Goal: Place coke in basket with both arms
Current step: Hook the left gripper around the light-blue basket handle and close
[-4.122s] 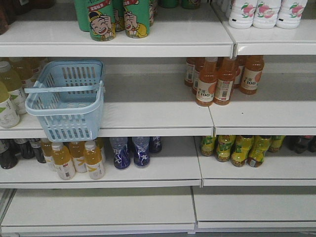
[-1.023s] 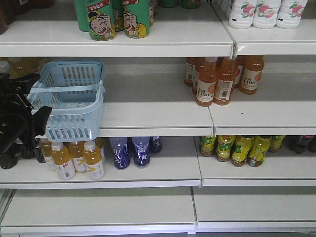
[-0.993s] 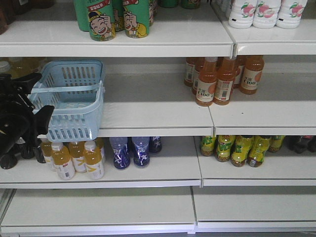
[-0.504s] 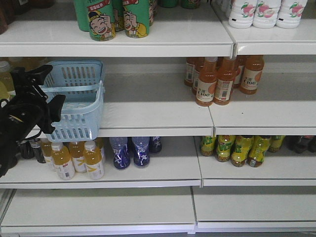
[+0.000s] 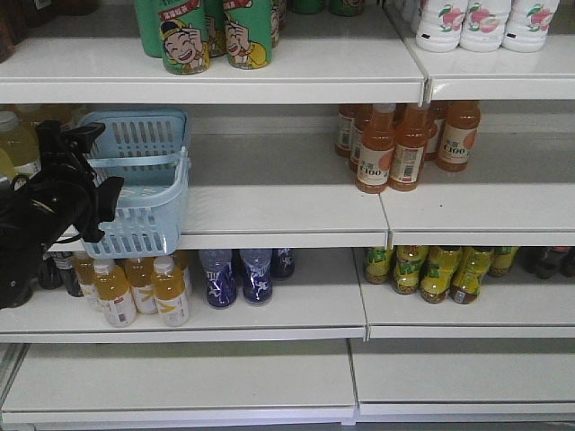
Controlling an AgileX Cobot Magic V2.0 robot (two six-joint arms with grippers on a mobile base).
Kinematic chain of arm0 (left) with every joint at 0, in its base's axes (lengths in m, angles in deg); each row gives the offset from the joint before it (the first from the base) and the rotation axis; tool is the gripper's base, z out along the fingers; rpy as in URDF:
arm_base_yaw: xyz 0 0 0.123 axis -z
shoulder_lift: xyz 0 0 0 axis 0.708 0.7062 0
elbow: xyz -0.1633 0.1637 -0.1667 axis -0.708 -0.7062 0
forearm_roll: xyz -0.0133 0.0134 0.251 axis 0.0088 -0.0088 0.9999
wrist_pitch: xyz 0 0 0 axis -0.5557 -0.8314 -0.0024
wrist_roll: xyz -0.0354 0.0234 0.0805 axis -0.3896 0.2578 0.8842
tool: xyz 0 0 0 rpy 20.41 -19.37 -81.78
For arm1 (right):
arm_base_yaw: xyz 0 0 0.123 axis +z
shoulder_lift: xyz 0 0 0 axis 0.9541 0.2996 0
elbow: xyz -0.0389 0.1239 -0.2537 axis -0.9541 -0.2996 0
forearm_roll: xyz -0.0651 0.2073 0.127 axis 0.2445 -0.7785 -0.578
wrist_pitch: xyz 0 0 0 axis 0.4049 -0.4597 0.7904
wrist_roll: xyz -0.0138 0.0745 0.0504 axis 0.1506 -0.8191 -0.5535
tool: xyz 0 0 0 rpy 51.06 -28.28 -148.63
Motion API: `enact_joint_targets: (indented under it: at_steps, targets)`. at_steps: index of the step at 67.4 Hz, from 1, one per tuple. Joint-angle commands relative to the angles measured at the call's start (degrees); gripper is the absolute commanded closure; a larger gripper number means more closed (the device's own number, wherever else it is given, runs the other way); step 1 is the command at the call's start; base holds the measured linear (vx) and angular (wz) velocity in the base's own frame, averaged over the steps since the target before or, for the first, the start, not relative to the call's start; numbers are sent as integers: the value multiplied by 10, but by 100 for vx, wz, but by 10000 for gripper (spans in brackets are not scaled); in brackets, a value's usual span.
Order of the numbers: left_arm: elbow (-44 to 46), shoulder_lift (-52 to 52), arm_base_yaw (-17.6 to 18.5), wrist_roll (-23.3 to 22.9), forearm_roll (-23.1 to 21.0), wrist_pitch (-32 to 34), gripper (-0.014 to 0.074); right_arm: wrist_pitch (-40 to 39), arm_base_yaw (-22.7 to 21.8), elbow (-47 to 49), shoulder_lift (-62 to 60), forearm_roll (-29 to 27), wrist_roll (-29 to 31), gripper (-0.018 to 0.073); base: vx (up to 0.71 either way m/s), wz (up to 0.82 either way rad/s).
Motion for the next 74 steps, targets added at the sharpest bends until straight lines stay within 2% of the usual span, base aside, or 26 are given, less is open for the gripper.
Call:
enact_joint_targets:
  at_steps: [1, 8, 24, 34, 39, 49, 54, 61, 68, 74]
  targets:
    - [23, -18, 2, 0, -7, 31, 3, -40, -1, -4, -7, 4, 3, 569, 0, 0]
    - [30, -15, 2, 0, -7, 16, 3, -41, -1, -4, -7, 4, 3, 569, 0, 0]
    - [30, -15, 2, 2, -48, -8, 3, -41, -1, -4, -7, 4, 3, 569, 0, 0]
    - [31, -14, -3, 29, -64, -12, 3, -40, -1, -4, -7, 4, 3, 569, 0, 0]
    - [43, -6, -8, 28, -55, -8, 3, -40, -1, -4, -7, 4, 3, 569, 0, 0]
    - [82, 13, -14, 24, -7, -25, 3, -40, -1, -4, -7, 4, 3, 569, 0, 0]
    - [97, 26, -15, -6, 5, -44, 14, -40, -1, -4, -7, 4, 3, 569, 0, 0]
    - [104, 44, -17, -25, 2, -28, 100, -40, -1, -4, -7, 4, 3, 569, 0, 0]
    - [103, 64, -21, -16, 5, 54, 302, -40, -1, -4, -7, 4, 3, 569, 0, 0]
    - [103, 77, -21, -17, 12, 119, 514, -40, -1, -4, -7, 4, 3, 569, 0, 0]
